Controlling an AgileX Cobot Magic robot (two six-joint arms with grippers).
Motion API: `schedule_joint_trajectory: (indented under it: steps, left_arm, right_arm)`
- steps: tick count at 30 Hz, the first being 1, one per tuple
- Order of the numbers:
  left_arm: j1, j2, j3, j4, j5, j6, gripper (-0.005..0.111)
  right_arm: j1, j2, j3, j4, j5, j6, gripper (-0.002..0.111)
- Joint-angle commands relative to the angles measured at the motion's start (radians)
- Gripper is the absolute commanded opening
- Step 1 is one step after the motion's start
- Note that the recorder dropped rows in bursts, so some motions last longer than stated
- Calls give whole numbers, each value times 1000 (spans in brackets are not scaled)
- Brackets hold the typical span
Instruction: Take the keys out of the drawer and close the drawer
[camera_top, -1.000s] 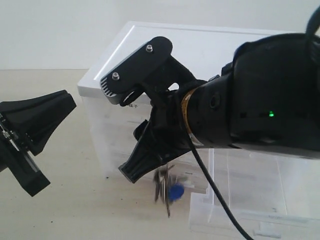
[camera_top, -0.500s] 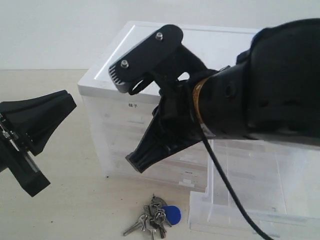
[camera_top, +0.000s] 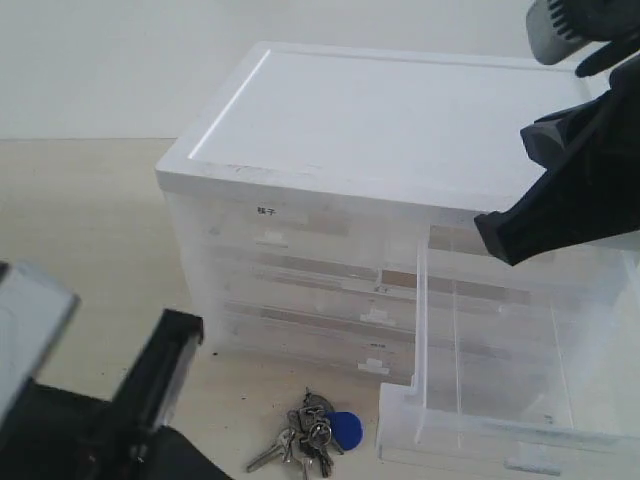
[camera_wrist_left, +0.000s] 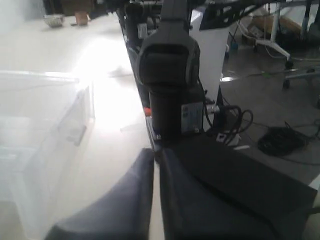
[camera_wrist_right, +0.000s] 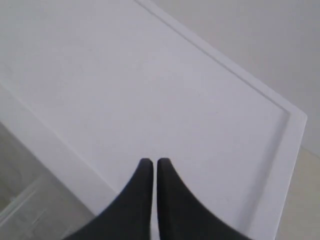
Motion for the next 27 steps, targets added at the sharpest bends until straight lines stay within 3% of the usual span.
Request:
schedule_joint_trajectory:
  steps: [1,10,17,27]
  left_arm:
    - [-193,109,-54,-147,134,84,5]
    - [-318,345,-263,-226,205,116,5]
    - [-317,464,-289,-466,213,275,5]
    - [-317,461,-349,-536,289,281,5]
  right_arm:
    - [-3,-9,1,-25,-20,14,0]
    - [-3,-9,1,-25,-20,33,0]
    - [-3,-9,3,-14,-20,33,0]
    - [-3,-9,3,5,-20,30,0]
